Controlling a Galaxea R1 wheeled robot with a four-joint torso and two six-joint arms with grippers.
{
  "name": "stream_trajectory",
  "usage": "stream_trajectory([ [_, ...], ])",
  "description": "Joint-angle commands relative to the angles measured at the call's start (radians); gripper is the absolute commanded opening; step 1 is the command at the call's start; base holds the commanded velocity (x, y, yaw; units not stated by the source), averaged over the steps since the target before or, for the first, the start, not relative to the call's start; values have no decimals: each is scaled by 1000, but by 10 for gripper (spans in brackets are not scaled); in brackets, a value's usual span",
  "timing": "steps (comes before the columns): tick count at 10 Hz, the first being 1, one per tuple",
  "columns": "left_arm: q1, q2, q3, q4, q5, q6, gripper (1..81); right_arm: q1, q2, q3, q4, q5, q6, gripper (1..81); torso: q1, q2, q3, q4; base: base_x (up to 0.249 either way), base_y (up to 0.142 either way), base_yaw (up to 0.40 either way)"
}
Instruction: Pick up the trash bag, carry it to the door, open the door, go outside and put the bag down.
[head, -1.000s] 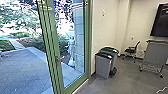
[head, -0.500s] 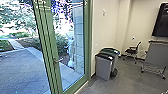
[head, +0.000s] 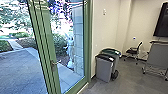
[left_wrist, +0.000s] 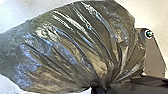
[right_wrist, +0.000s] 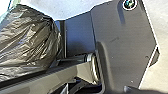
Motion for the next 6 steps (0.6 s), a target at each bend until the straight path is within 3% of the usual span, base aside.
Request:
stream_trajectory([
  [1, -56, 0, -1, 11, 47, 5, 10, 41, 10, 4, -9, -56, -4, 811, 0, 0, 0, 0, 152, 0, 0],
  [4, -57, -2, -1, 11, 47, 5, 10, 42, 10, 4, -9, -56, -4, 811, 0, 0, 0, 0, 152, 0, 0],
  [6, -57, -2, -1, 11, 47, 5, 10, 42, 12, 4, -9, -56, -4, 811, 0, 0, 0, 0, 152, 63, 0],
])
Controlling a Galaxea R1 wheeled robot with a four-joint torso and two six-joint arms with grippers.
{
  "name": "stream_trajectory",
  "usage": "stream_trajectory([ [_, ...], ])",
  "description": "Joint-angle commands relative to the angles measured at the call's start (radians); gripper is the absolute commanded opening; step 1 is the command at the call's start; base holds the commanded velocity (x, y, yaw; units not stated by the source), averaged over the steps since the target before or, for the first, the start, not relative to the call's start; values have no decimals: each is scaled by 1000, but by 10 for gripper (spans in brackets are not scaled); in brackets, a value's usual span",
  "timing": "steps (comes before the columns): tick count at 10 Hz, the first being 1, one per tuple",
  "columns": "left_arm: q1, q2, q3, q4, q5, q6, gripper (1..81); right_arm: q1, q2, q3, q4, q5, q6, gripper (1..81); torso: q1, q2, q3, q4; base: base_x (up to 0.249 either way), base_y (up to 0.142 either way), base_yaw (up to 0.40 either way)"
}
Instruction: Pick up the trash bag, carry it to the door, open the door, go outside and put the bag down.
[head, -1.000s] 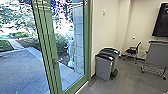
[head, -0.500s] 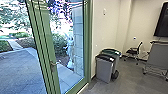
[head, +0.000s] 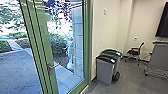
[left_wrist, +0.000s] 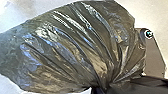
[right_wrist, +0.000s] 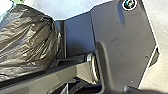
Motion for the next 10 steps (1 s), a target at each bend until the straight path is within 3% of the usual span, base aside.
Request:
stream_trajectory([
  [1, -57, 0, -1, 11, 47, 5, 10, 41, 13, 4, -9, -56, -3, 811, 0, 0, 0, 0, 152, 65, 0],
  [10, -56, -1, -1, 11, 47, 5, 10, 39, 11, 1, -9, -56, -3, 811, 0, 0, 0, 0, 151, 66, 0],
])
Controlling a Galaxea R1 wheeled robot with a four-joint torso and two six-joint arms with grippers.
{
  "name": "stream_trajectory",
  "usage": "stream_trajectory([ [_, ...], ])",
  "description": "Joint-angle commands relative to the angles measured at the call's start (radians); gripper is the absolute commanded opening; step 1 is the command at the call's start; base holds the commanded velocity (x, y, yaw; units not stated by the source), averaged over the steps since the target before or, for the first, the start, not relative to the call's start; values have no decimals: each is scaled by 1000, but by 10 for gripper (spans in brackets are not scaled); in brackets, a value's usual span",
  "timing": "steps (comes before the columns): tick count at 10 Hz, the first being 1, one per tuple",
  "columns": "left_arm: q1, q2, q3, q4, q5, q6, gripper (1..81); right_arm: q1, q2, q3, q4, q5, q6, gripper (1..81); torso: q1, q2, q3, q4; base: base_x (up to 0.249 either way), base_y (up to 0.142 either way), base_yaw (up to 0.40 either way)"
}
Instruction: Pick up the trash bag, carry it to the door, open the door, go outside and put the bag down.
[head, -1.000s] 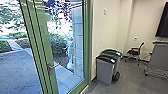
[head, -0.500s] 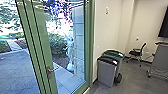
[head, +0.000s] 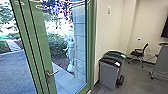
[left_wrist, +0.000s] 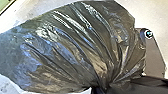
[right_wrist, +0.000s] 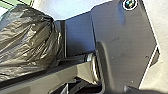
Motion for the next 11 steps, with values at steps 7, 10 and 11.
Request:
stream_trajectory([
  [7, -56, 0, -1, 9, 47, 5, 10, 39, 10, 2, -9, -56, -4, 811, 0, 0, 0, 0, 142, 9, 0],
  [10, -57, 0, -1, 9, 47, 5, 10, 37, 8, 3, -9, -56, -4, 811, 0, 0, 0, 0, 140, 45, 0],
  [11, -57, 0, -1, 9, 47, 5, 10, 37, 8, 2, -9, -56, -4, 811, 0, 0, 0, 0, 140, 68, 0],
])
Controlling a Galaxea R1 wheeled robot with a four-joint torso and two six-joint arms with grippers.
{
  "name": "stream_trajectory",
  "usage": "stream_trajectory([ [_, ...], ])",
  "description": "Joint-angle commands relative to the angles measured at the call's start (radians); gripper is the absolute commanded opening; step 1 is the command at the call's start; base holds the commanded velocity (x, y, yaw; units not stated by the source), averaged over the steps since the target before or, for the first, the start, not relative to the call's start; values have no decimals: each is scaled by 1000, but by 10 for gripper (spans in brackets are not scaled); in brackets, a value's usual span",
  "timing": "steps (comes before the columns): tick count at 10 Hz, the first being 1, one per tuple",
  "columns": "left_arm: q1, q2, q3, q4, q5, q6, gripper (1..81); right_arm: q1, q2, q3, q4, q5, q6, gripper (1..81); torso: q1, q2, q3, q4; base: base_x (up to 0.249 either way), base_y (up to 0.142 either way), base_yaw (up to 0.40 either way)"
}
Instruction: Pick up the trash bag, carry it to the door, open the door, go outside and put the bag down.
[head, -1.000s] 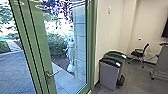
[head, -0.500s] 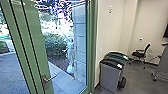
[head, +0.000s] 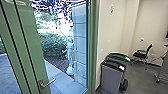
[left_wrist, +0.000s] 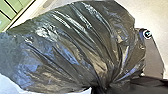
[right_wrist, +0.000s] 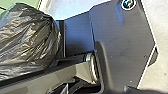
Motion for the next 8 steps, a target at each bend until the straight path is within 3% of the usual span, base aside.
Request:
stream_trajectory([
  [1, -55, -1, -2, 9, 47, 5, 10, 38, 8, 6, -9, -56, -4, 811, 0, 0, 0, 0, 140, 68, 0],
  [3, -55, -1, -2, 9, 47, 5, 10, 38, 8, 6, -8, -56, -4, 811, 0, 0, 0, 0, 138, 68, 0],
  [8, -57, 1, -2, 9, 47, 5, 10, 39, 10, 6, -9, -56, -4, 811, 0, 0, 0, 0, 115, 0, 0],
])
